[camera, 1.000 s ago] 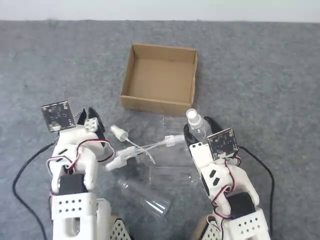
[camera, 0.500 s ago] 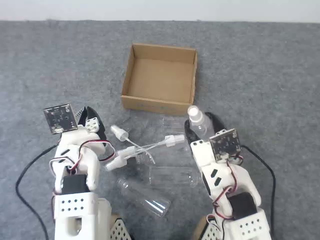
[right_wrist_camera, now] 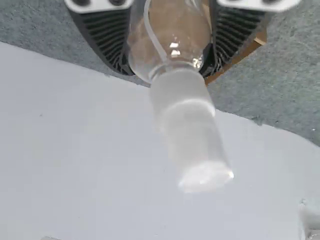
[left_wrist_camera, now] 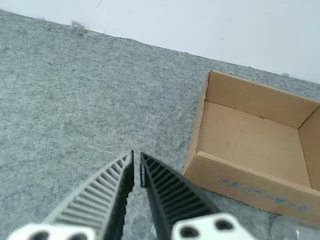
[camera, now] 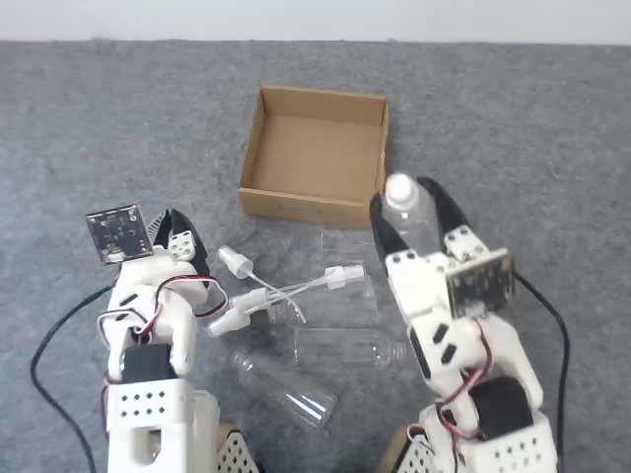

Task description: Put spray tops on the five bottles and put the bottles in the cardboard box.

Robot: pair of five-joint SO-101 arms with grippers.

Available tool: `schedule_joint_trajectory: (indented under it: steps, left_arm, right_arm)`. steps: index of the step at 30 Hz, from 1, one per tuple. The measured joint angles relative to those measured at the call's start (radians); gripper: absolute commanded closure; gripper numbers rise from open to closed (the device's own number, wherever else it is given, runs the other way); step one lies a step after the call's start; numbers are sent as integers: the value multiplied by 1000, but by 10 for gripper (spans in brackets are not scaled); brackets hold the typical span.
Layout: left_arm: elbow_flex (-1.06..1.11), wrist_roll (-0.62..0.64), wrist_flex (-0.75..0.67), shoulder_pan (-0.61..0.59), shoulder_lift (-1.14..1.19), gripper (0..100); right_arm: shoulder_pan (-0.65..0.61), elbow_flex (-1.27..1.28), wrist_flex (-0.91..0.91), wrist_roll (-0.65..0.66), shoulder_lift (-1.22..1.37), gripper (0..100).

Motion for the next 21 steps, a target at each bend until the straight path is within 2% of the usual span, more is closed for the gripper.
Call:
schedule_joint_trajectory:
  steps: [10, 21]
  left_arm:
    - [0, 0, 0, -64, 0, 984]
    - [0, -32, 0, -63, 0, 984]
  right_arm:
    - [-32, -146, -258, 0, 483, 991]
    - [-48, -281, -549, -6, 885, 989]
